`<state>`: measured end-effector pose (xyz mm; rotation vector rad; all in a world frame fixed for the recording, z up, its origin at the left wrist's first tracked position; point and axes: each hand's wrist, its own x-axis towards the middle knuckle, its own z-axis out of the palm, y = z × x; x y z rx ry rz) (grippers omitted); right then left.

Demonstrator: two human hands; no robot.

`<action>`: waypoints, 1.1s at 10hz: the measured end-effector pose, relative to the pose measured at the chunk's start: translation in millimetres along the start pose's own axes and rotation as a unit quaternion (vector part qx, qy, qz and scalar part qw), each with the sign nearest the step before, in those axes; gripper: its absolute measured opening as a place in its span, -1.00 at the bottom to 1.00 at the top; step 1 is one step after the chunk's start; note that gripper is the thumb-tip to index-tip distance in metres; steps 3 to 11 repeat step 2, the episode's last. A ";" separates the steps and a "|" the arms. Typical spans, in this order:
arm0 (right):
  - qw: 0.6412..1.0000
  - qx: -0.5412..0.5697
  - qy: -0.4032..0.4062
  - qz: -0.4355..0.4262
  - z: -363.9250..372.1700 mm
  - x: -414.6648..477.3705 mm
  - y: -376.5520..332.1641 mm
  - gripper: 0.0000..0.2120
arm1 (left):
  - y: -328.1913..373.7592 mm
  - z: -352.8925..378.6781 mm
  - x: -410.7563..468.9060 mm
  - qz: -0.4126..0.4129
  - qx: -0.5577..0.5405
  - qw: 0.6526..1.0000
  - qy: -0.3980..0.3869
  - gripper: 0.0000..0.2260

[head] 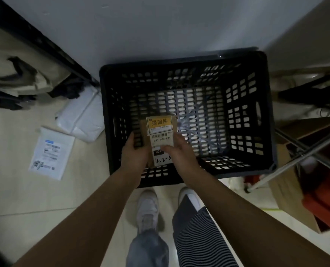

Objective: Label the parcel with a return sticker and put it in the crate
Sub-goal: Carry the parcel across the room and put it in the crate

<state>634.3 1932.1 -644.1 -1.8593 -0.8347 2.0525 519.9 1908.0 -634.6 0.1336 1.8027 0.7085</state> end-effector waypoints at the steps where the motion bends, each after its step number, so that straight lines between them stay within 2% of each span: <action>1: 0.999 -0.009 -0.022 0.047 -3.5 -7.2 -6.1 -0.42 | 11.8 -6.5 -11.0 -0.016 -0.035 0.999 0.012 -0.72; 2: 0.998 -0.031 -0.023 0.050 -10.6 -26.9 -22.1 -0.49 | 24.5 -11.9 -34.2 -0.014 -0.037 0.999 -0.017 -0.83; 11: 0.998 -0.031 -0.023 0.050 -10.6 -26.9 -22.1 -0.49 | 24.5 -11.9 -34.2 -0.014 -0.037 0.999 -0.017 -0.83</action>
